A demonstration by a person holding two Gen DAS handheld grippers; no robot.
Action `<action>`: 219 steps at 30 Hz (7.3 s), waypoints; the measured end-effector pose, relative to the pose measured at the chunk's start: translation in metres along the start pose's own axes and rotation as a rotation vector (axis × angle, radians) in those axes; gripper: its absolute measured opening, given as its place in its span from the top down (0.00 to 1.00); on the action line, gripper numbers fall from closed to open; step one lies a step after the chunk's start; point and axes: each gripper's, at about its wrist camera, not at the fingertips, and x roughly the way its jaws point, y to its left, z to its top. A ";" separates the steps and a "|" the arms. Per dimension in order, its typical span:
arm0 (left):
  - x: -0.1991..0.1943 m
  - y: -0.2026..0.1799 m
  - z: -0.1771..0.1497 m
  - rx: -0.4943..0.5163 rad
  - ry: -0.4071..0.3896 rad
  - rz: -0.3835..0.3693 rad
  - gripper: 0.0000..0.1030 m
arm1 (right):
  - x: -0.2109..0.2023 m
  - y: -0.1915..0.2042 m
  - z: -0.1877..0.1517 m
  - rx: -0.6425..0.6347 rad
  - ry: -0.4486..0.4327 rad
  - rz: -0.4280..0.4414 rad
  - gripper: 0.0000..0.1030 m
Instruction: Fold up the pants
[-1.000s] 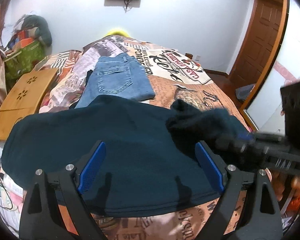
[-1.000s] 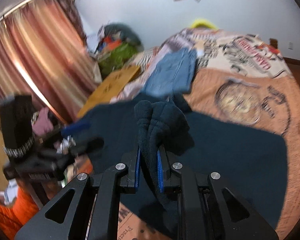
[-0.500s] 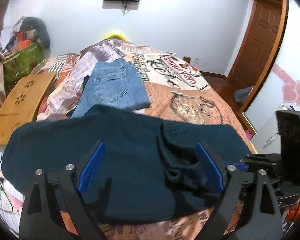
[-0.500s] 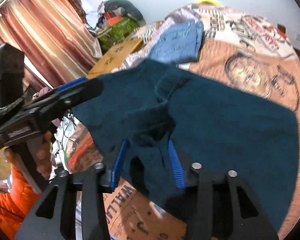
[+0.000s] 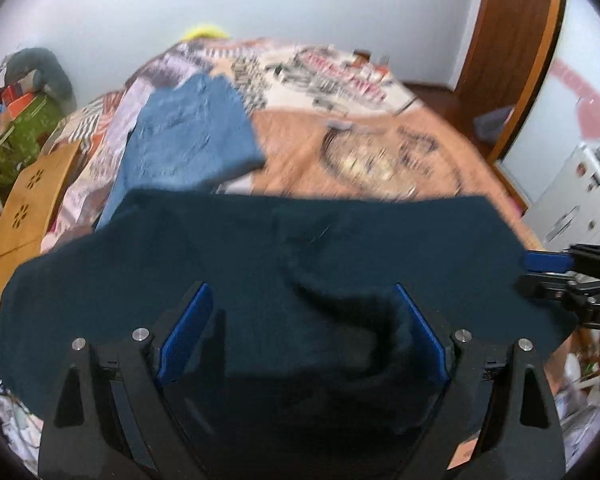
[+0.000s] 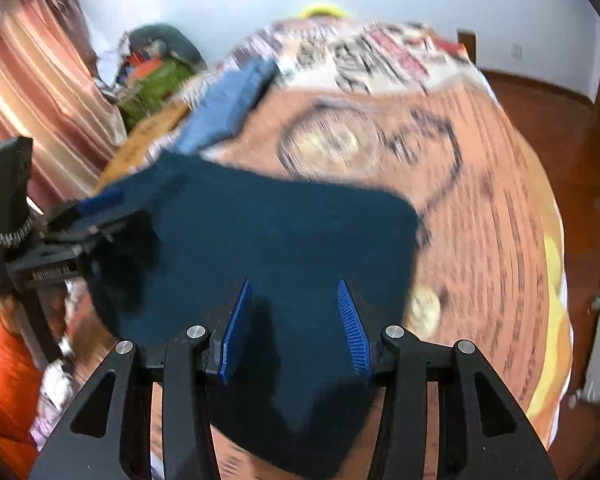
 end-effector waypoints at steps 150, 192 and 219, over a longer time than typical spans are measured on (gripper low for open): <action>-0.036 -0.144 0.003 0.218 -0.117 -0.247 0.82 | -0.031 -0.019 -0.049 0.127 -0.078 0.036 0.55; -0.064 -0.034 0.004 0.063 -0.144 -0.066 0.34 | -0.114 0.009 -0.028 0.110 -0.302 0.003 0.55; -0.076 -0.021 -0.039 0.074 -0.130 -0.112 0.28 | -0.050 0.028 -0.046 0.006 -0.093 -0.074 0.55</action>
